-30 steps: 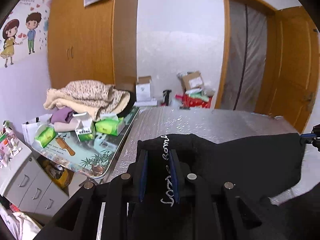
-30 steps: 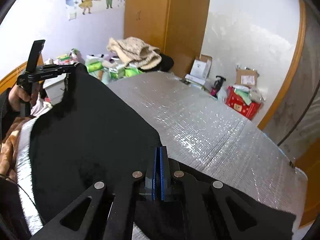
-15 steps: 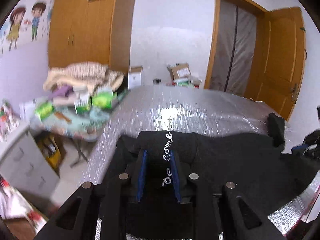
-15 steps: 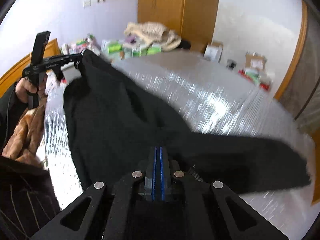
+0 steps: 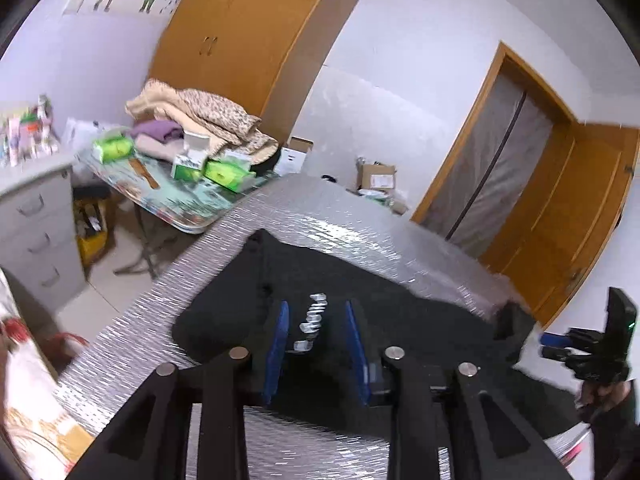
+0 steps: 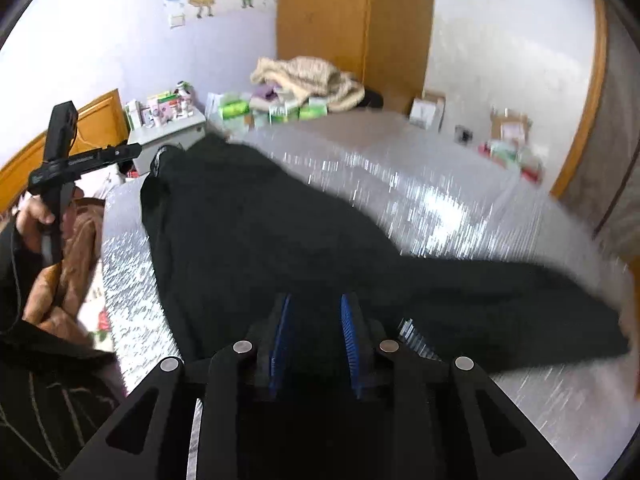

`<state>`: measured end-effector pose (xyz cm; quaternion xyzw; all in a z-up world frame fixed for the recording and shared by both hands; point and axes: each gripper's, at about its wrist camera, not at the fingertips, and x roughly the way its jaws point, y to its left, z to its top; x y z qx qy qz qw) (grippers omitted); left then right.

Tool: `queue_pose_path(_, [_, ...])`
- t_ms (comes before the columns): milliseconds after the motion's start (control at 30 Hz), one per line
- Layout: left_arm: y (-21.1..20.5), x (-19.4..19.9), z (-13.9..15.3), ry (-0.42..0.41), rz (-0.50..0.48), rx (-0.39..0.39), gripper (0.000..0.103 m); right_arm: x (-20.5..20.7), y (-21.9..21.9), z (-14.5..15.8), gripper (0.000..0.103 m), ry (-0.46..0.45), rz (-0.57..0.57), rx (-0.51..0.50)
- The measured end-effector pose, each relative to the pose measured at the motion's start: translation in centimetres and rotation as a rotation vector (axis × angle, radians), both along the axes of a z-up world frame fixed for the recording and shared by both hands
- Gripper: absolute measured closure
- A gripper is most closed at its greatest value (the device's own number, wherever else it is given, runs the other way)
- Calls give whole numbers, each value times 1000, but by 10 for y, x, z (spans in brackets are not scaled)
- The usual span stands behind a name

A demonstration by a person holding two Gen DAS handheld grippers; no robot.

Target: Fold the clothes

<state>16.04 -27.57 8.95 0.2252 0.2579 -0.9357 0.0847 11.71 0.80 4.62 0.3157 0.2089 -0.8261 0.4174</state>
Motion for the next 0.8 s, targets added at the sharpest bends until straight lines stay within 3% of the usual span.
queue_pose_path(100, [6, -11, -6, -24, -12, 72, 65, -10, -20, 11, 70, 76, 98, 44])
queue_pose_path(233, [9, -21, -28, -83, 2, 181, 60, -21, -44, 4, 63, 109, 199, 143])
queue_pose_path(400, [4, -23, -35, -89, 42, 250, 60, -31, -59, -29, 62, 79, 250, 268])
queue_pose_path(500, [1, -22, -32, -73, 66, 268, 60, -34, -56, -50, 62, -7, 253, 329])
queue_pose_path(667, [-9, -22, -38, -81, 129, 323, 60, -14, -45, -65, 75, -45, 293, 349])
queue_pose_path(800, [-18, -17, -46, -76, 190, 389, 60, -7, -38, -69, 80, -47, 284, 329])
